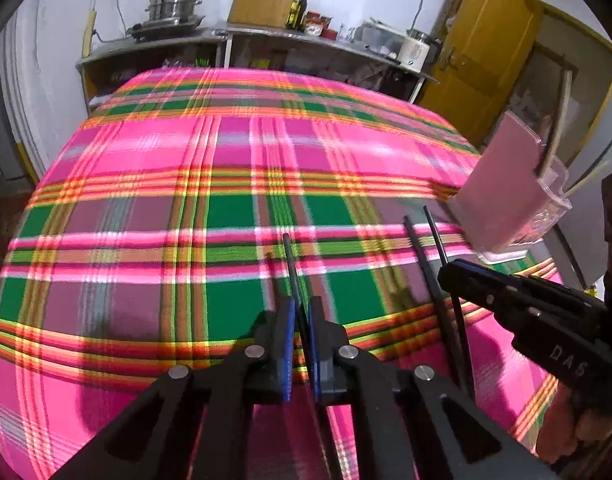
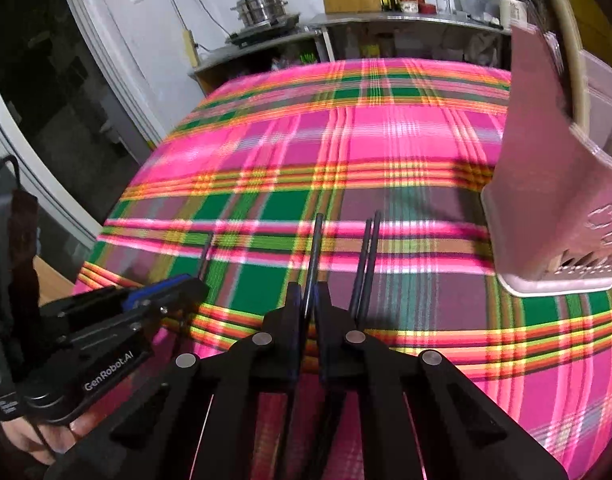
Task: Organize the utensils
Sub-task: 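Lift the black chopsticks with both tools and carry them over the basket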
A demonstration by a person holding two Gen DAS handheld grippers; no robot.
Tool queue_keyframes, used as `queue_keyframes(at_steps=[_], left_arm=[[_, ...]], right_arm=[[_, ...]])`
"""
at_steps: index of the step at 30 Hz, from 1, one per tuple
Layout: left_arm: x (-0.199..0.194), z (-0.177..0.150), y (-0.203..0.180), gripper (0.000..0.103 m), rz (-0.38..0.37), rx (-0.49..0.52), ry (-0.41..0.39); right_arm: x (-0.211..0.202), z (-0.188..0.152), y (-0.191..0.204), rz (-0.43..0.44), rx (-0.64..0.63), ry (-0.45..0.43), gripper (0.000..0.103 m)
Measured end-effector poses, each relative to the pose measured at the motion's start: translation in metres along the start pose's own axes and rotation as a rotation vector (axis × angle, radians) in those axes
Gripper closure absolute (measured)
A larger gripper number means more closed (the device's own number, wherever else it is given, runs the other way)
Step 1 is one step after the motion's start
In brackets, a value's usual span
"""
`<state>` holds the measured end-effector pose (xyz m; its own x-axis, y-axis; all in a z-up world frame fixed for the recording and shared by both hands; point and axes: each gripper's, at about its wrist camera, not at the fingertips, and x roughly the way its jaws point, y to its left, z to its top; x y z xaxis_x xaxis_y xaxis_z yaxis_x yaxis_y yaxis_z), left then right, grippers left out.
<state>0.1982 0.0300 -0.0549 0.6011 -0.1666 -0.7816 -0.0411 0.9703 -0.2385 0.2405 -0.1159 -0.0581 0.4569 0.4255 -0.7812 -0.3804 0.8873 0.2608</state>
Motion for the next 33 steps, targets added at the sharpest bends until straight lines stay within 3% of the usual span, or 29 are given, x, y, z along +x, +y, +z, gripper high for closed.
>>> queue_keyframes(at_steps=[16,33], left_arm=[[-0.1,0.033,-0.025,0.098,-0.091,0.053,-0.185],[-0.144,0.045,-0.049,0.099,-0.137,0.099,-0.25]], right_arm=[[-0.101,0.016,0.014,0.046,-0.002,-0.194,0.097],[-0.156,0.017,0.016,0.04,-0.01,-0.299,0.098]])
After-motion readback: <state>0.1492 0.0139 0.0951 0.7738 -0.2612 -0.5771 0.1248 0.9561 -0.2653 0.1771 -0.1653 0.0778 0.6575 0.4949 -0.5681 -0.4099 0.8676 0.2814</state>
